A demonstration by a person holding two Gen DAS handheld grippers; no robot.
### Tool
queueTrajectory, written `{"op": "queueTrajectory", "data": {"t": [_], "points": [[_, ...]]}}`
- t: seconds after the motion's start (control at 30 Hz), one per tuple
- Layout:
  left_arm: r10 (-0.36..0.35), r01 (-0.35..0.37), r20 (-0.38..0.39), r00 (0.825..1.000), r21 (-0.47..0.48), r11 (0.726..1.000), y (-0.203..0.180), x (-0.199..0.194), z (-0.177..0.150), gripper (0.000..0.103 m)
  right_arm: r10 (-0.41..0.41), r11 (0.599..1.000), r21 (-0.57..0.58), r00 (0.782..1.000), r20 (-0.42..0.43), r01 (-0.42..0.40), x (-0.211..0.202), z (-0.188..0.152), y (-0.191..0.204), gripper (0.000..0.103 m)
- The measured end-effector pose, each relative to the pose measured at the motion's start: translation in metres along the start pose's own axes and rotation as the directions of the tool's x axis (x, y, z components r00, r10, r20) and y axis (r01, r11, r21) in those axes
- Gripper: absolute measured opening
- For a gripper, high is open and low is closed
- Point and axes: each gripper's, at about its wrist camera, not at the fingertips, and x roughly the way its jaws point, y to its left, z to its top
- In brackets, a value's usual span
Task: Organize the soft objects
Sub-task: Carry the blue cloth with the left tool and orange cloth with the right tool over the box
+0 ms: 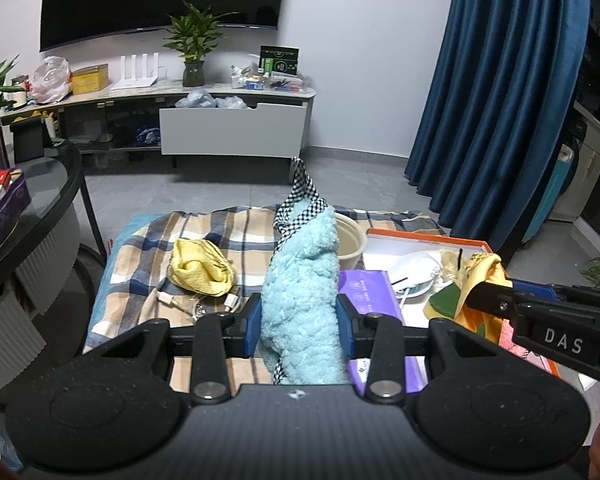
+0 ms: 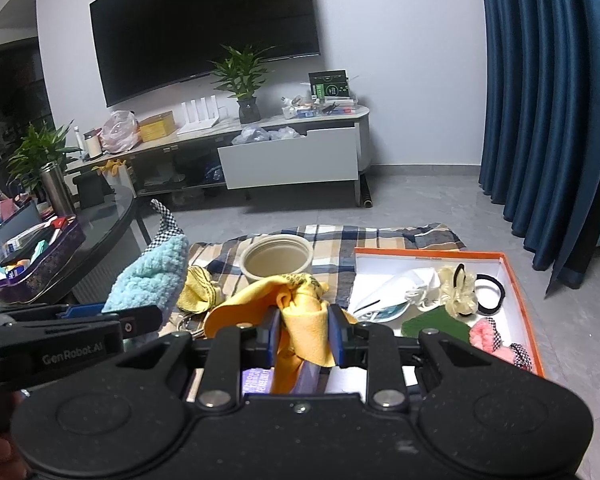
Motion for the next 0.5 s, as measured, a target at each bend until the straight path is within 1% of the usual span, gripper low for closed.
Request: {"op": "queueTrajectory", "data": {"t": [0.5], "points": [[-0.048, 0.048, -0.001, 0.999, 0.04, 0.998, -0.023, 0.008, 0.004, 0.039, -0.031, 0.999, 0.031, 0.999, 0.009, 0.031, -0.005, 0.001, -0.021, 0.031]]}}
